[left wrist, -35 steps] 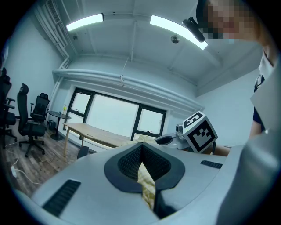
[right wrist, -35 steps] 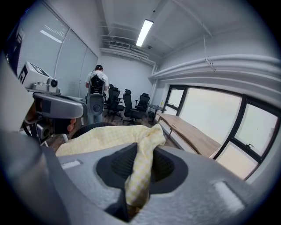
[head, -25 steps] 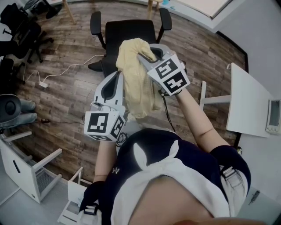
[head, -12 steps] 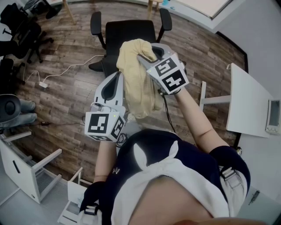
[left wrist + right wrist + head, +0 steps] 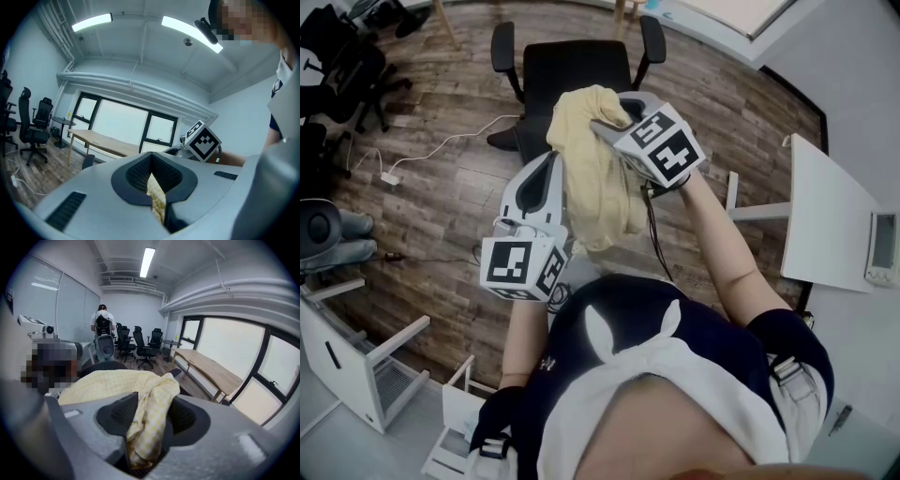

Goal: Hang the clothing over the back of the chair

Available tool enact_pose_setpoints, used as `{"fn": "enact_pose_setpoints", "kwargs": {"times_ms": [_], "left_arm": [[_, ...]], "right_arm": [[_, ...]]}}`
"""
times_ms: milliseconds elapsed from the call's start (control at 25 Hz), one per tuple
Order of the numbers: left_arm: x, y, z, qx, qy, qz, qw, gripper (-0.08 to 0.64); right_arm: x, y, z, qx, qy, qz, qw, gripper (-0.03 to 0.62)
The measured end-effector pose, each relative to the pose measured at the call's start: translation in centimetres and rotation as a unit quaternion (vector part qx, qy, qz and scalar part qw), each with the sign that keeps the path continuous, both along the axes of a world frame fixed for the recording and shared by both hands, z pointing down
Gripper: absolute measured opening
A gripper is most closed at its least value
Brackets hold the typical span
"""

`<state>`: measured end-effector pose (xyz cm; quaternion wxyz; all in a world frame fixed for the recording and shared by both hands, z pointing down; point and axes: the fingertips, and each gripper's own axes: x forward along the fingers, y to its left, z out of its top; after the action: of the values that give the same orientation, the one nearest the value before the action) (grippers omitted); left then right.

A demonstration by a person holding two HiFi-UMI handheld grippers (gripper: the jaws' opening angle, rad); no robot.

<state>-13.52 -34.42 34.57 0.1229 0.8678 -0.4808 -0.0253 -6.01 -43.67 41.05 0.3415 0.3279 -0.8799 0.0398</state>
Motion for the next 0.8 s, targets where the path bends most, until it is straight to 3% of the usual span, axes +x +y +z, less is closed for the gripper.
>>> {"fn": "enact_pose_setpoints", "kwargs": {"times_ms": [400, 600, 800], "left_arm": [[0.0, -0.4, 0.0, 0.001, -0.001, 0.002, 1.0000, 0.005], [0.2, -1.1, 0.0, -0.002, -0.014, 0.005, 0.9999, 0.005], [1.3, -1.8, 1.3, -0.079, -0.046, 0.039, 0.9951, 0.005]], "right_arm": [[-0.9, 0.2, 2.4, -0.075, 0.055, -0.070, 0.993, 0.196], [-1.1, 0.2, 3.1, -0.099, 0.055, -0.085, 0.990, 0.195], [-1.2, 0.0, 3.1, -0.100, 0.051, -0.085, 0.990, 0.196]]}}
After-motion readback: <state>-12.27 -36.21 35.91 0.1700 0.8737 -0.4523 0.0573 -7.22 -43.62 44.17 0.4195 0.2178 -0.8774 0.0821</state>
